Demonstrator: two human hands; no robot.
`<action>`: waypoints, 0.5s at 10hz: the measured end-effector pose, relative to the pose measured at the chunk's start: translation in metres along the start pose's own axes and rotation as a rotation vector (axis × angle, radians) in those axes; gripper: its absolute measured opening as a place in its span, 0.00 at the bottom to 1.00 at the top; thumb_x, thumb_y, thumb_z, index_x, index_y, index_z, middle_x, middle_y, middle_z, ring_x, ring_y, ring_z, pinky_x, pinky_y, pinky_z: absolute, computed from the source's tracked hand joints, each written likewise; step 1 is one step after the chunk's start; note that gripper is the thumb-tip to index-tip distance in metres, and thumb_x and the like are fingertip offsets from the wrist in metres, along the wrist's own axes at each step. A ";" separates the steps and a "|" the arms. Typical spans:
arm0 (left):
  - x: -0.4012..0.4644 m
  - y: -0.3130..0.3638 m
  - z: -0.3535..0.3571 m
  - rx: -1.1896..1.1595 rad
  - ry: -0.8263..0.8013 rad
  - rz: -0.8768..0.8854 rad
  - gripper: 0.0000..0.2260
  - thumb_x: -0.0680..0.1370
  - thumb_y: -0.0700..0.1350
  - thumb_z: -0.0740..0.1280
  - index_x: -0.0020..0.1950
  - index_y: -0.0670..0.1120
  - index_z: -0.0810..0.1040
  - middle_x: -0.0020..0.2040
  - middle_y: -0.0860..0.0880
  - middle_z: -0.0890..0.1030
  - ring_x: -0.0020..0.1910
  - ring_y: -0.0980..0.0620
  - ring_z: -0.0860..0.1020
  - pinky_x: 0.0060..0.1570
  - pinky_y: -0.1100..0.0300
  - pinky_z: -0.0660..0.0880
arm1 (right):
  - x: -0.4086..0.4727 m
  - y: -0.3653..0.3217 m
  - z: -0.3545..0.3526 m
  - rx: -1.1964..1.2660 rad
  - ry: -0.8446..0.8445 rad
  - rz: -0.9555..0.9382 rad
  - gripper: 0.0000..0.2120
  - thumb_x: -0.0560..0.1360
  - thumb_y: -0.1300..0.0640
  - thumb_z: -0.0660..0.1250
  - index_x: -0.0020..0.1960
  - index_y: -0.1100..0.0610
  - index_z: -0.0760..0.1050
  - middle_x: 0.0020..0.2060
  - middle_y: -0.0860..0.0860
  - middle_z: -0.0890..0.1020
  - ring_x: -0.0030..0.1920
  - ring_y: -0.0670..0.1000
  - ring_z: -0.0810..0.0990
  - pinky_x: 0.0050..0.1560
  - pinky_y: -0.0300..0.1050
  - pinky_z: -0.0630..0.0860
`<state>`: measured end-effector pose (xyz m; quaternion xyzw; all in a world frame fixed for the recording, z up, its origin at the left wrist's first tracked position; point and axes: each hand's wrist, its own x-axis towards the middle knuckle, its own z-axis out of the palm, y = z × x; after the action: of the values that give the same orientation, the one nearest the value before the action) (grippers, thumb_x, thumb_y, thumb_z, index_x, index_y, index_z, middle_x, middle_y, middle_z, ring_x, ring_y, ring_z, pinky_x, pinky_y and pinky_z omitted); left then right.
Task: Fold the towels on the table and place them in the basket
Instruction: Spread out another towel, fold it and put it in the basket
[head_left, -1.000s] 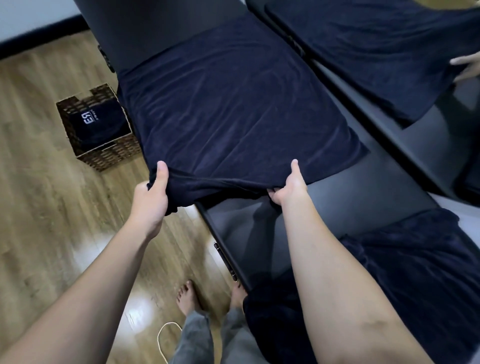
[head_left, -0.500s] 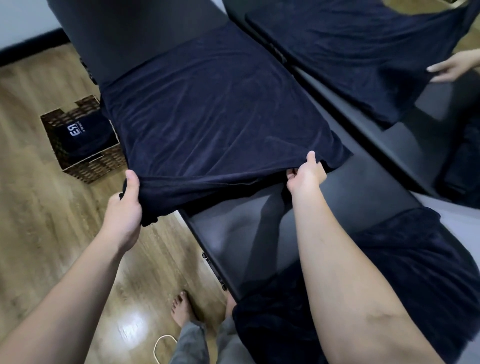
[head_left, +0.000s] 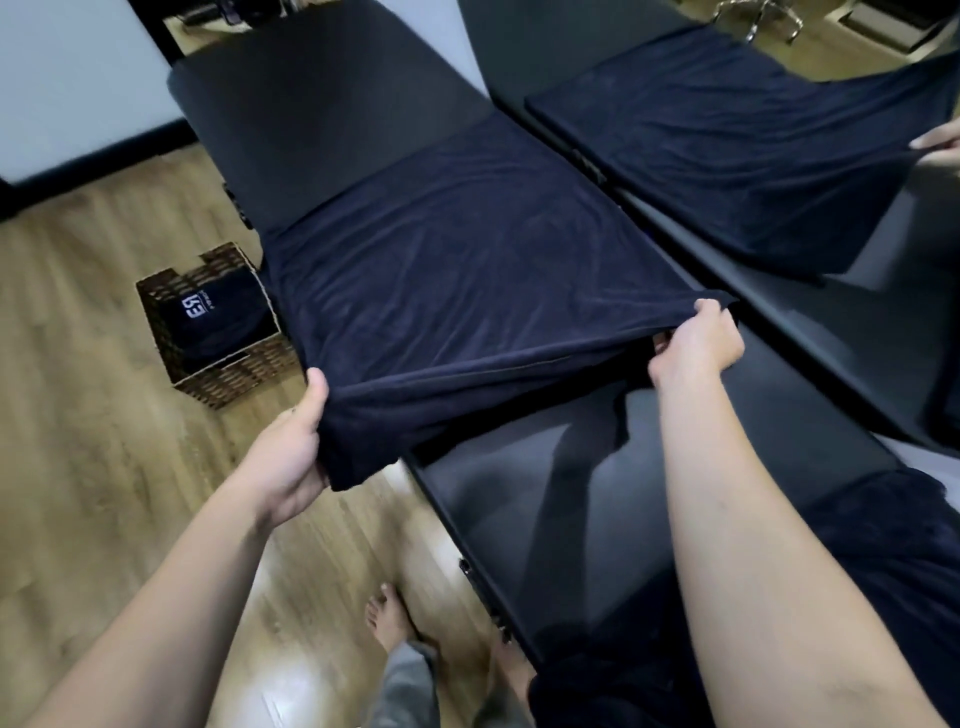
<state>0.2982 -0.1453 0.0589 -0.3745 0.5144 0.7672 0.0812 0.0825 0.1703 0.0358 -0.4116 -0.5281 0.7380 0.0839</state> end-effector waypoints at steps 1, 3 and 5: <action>0.010 0.015 -0.011 -0.008 -0.051 -0.036 0.35 0.74 0.68 0.59 0.69 0.44 0.76 0.63 0.45 0.83 0.62 0.48 0.82 0.56 0.50 0.81 | -0.004 -0.001 0.015 0.044 0.062 -0.061 0.09 0.75 0.62 0.64 0.38 0.53 0.68 0.33 0.48 0.71 0.32 0.48 0.68 0.34 0.42 0.66; 0.039 0.067 -0.043 -0.023 -0.154 -0.090 0.35 0.74 0.68 0.59 0.70 0.44 0.76 0.64 0.44 0.82 0.63 0.47 0.81 0.61 0.48 0.79 | -0.011 -0.006 0.071 -0.012 0.071 -0.217 0.10 0.72 0.58 0.64 0.35 0.49 0.65 0.33 0.46 0.67 0.33 0.50 0.66 0.35 0.47 0.63; 0.062 0.107 -0.062 0.013 -0.237 -0.115 0.29 0.77 0.65 0.58 0.63 0.44 0.81 0.61 0.44 0.84 0.61 0.47 0.82 0.66 0.47 0.74 | -0.025 -0.041 0.142 -0.433 0.153 -0.285 0.13 0.79 0.54 0.59 0.37 0.48 0.60 0.34 0.43 0.65 0.48 0.51 0.67 0.48 0.49 0.67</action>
<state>0.2297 -0.2632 0.0842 -0.3096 0.4838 0.7968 0.1876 -0.0127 0.0727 0.0982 -0.3961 -0.7184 0.5553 0.1368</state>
